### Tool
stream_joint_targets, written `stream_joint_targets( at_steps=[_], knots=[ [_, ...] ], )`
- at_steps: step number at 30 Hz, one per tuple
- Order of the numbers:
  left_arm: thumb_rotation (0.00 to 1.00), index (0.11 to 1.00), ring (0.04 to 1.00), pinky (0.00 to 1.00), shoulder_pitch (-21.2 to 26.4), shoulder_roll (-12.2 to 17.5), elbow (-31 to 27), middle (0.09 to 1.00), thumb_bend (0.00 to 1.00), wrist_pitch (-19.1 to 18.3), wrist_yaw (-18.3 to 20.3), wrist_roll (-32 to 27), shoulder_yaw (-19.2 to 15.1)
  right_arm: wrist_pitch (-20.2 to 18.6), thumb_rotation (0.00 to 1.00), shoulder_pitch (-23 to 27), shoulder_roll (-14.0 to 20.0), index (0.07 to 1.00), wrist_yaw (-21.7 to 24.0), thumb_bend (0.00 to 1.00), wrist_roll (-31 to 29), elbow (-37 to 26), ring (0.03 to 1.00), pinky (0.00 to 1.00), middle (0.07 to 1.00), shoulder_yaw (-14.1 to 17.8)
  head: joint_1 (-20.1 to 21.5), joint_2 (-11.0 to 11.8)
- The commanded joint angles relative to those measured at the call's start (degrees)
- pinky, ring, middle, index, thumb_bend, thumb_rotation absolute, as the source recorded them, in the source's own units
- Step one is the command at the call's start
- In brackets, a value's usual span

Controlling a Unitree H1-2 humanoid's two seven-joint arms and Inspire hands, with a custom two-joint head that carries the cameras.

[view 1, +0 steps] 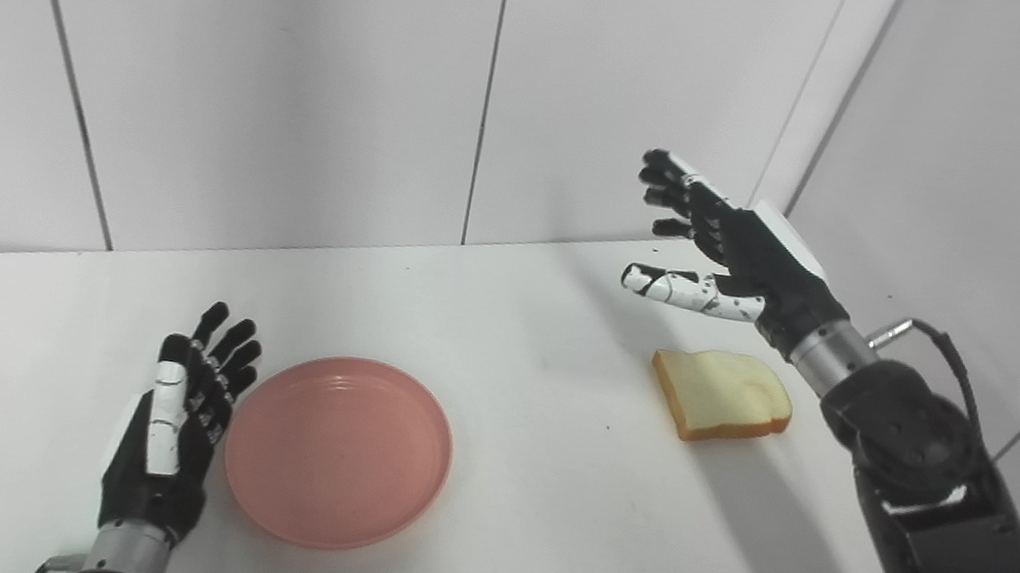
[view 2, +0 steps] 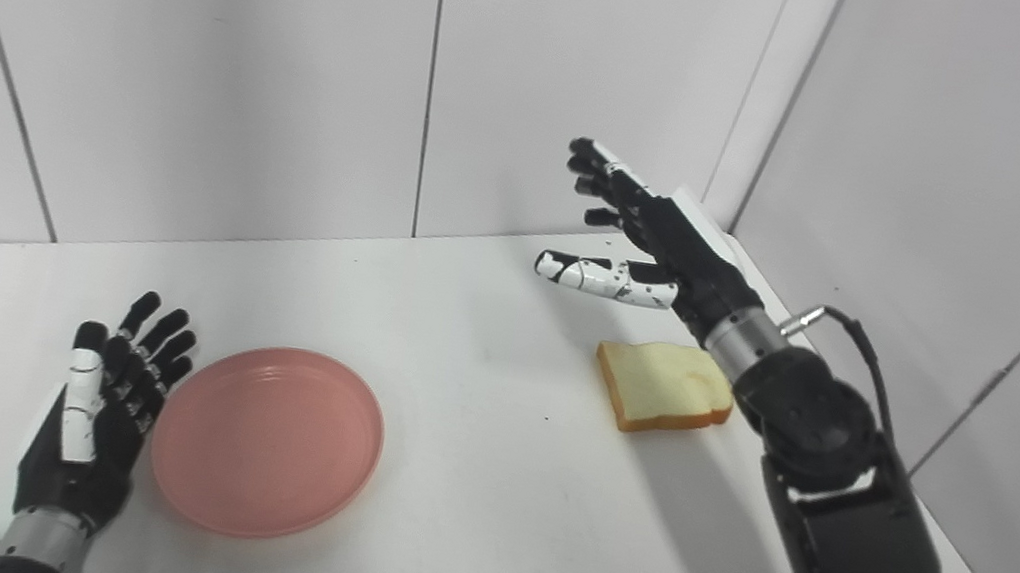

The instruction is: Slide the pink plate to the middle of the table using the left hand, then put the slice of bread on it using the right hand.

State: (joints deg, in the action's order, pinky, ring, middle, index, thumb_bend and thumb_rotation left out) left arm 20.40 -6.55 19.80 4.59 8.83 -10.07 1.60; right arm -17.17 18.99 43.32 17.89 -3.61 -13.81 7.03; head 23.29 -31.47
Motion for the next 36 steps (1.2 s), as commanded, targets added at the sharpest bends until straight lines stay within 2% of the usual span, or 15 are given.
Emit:
stream_joint_targets(
  at_steps=[1, 4, 6, 9, 11, 16, 21, 24, 27, 31, 36],
  knots=[
    [1.0, 0.943, 0.928, 0.93, 1.0, 0.8, 0.3, 0.932, 0.76, 0.6, 0.6, -0.6, -0.5, -0.1, 0.48, 2.0, 2.6, 0.93, 0.9, 0.85, 0.8, -0.1, 0.902, 0.85, 0.909, 0.7, 0.0, -0.1],
    [1.0, 0.945, 0.924, 0.93, 1.1, 0.7, 0.7, 0.933, 0.75, 1.5, 0.7, -0.6, -0.7, 0.5, 0.43, 2.1, 4.7, 0.925, 2.6, 0.86, 1.3, 1.8, 0.905, 0.86, 0.909, 0.8, -0.1, -0.2],
    [1.0, 0.947, 0.928, 0.93, 1.2, 0.7, 0.9, 0.934, 0.75, 1.9, 0.8, -0.6, -0.8, 0.6, 0.39, 2.4, 5.9, 0.927, 3.7, 0.87, 1.9, 2.9, 0.937, 0.91, 0.93, 0.7, -0.1, -0.2],
    [1.0, 0.95, 0.931, 0.93, 1.3, 0.8, 1.2, 0.939, 0.74, 2.3, 1.0, -0.5, -0.8, 0.0, 0.38, 2.7, 7.5, 0.925, 5.0, 0.91, 3.4, 4.1, 0.968, 0.94, 0.944, 0.4, 0.6, 0.3],
    [1.0, 0.948, 0.928, 0.93, 1.4, 0.9, 1.5, 0.939, 0.75, 2.7, 1.2, -0.4, -0.7, -0.4, 0.4, 2.9, 8.9, 0.923, 5.6, 0.95, 5.7, 4.7, 0.988, 0.94, 0.96, -0.5, 0.8, 0.4],
    [1.0, 0.943, 0.924, 0.94, 2.2, 0.9, 1.7, 0.931, 0.75, 2.9, 1.1, -1.8, -2.1, -0.2, 0.39, 3.4, 13.8, 0.927, 9.1, 0.95, 10.2, 6.4, 1.0, 0.99, 0.988, -3.2, 1.0, 0.5],
    [1.0, 0.949, 0.935, 0.98, 2.8, 1.1, 1.9, 0.938, 0.76, 3.2, 1.6, -2.6, -3.0, 1.3, 0.39, 4.4, 16.5, 0.936, 12.6, 1.0, 12.9, 9.7, 1.0, 0.98, 0.993, -6.1, 1.1, 0.4],
    [1.0, 0.951, 0.935, 0.98, 2.8, 1.2, 1.8, 0.936, 0.75, 3.5, 1.8, -2.8, -3.0, 1.1, 0.32, 4.6, 17.4, 0.938, 13.7, 1.0, 15.0, 10.0, 1.0, 0.95, 0.989, -7.4, 1.3, 0.5],
    [1.0, 0.952, 0.937, 0.98, 2.8, 1.1, 1.6, 0.936, 0.76, 3.5, 2.0, -3.0, -3.0, 2.4, 0.26, 5.1, 17.8, 0.942, 14.2, 1.0, 17.9, 11.1, 1.0, 0.94, 0.988, -9.3, 1.5, 0.6],
    [1.0, 0.952, 0.935, 0.97, 2.8, 1.0, 1.6, 0.936, 0.76, 3.5, 1.9, -3.0, -3.0, 3.7, 0.28, 6.1, 17.8, 0.949, 15.6, 1.0, 20.9, 12.3, 1.0, 0.9, 0.993, -11.6, 1.6, 0.5],
    [1.0, 0.952, 0.934, 0.98, 2.8, 1.1, 1.8, 0.937, 0.76, 4.0, 2.5, -3.3, -3.0, 3.6, 0.26, 6.8, 16.6, 0.942, 17.0, 1.0, 22.0, 13.1, 0.987, 0.9, 0.988, -13.1, 1.6, 0.7]
  ],
)
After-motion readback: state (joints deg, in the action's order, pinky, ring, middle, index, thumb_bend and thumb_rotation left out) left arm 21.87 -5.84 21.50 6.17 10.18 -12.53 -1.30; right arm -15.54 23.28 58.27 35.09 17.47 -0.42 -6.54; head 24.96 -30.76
